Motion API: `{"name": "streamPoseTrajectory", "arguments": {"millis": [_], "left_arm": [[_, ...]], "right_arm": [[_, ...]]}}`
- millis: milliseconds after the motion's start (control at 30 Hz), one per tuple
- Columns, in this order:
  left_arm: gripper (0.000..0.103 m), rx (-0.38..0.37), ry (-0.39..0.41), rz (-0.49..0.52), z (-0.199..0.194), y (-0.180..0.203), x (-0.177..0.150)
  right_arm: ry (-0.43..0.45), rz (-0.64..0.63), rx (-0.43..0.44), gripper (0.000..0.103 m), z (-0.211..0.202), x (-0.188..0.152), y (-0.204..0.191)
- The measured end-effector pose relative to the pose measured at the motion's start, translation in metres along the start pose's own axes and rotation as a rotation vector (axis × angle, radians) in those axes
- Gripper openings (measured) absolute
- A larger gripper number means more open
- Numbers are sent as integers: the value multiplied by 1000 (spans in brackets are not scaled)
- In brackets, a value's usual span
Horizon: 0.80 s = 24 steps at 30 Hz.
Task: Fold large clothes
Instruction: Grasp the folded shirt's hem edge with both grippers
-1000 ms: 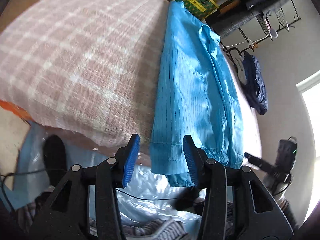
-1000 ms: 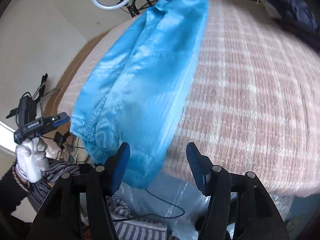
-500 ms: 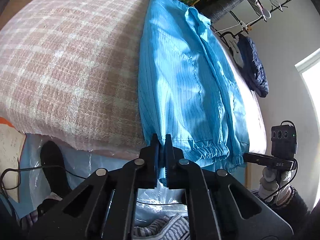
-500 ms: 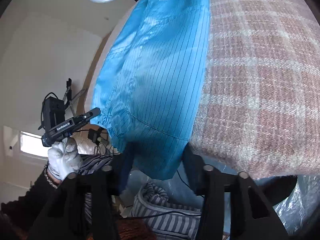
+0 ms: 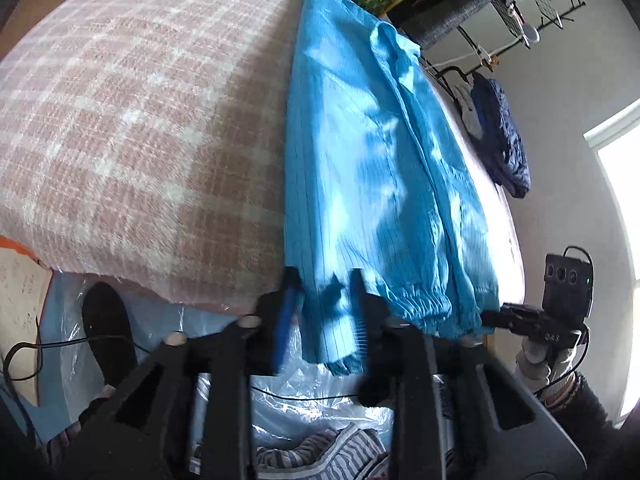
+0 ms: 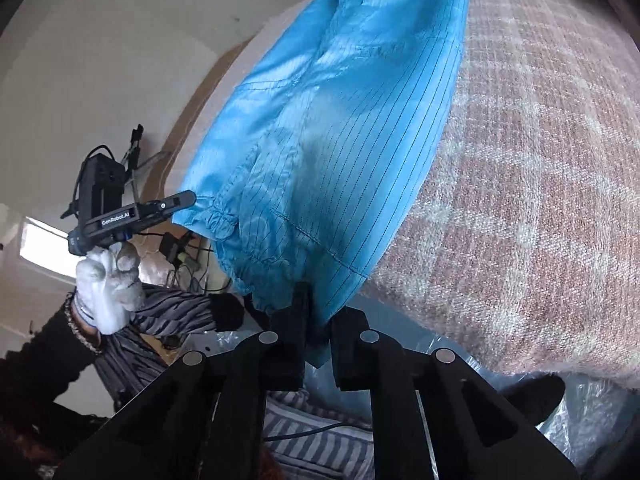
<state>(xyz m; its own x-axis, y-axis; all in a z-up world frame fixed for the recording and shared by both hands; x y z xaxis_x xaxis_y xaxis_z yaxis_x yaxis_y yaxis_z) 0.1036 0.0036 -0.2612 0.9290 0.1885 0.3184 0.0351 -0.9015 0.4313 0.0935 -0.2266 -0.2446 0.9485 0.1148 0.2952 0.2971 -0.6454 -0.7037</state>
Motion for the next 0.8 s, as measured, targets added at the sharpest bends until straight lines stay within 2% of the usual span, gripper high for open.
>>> {"name": "streamPoseTrajectory", "arguments": {"millis": [67, 167, 433, 500, 567, 633, 700, 767, 800], "left_arm": [[39, -24, -18, -23, 1, -3, 5], [39, -30, -79, -14, 11, -4, 6], [39, -91, -129, -45, 14, 0, 3], [39, -96, -143, -17, 15, 4, -3], [39, -78, -128, 19, 15, 9, -4], [17, -106, -156, 3, 18, 11, -4], [7, -110, -164, -5, 20, 12, -5], [5, -97, -149, 25, 19, 18, -5], [4, -104, -142, 32, 16, 21, -4]], "right_arm": [[8, 26, 27, 43, -6, 1, 2], [34, 92, 67, 44, -9, 6, 12], [24, 155, 171, 44, 6, 9, 4], [13, 154, 188, 44, 7, 9, 4], [-3, 150, 195, 41, 13, 11, 2], [-20, 166, 213, 36, 19, 13, 6], [-38, 173, 212, 27, 26, 15, 6], [-40, 160, 205, 11, 30, 17, 4], [-33, 158, 215, 10, 28, 17, 2]]}}
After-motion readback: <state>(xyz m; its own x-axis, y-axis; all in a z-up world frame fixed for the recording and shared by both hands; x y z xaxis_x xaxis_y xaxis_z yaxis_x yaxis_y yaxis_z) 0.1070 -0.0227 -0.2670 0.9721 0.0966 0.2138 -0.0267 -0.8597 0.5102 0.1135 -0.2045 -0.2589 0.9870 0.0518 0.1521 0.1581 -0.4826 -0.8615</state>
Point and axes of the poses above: each gripper's, at about its wrist camera, not at the fingertips, and z roughly the way its jaws point, y to its right, x to its top, the point moved 8 cm from there along z, roughly the way its jaws point, and after that the axes turned 11 degrees about x, right-handed, at the moved point
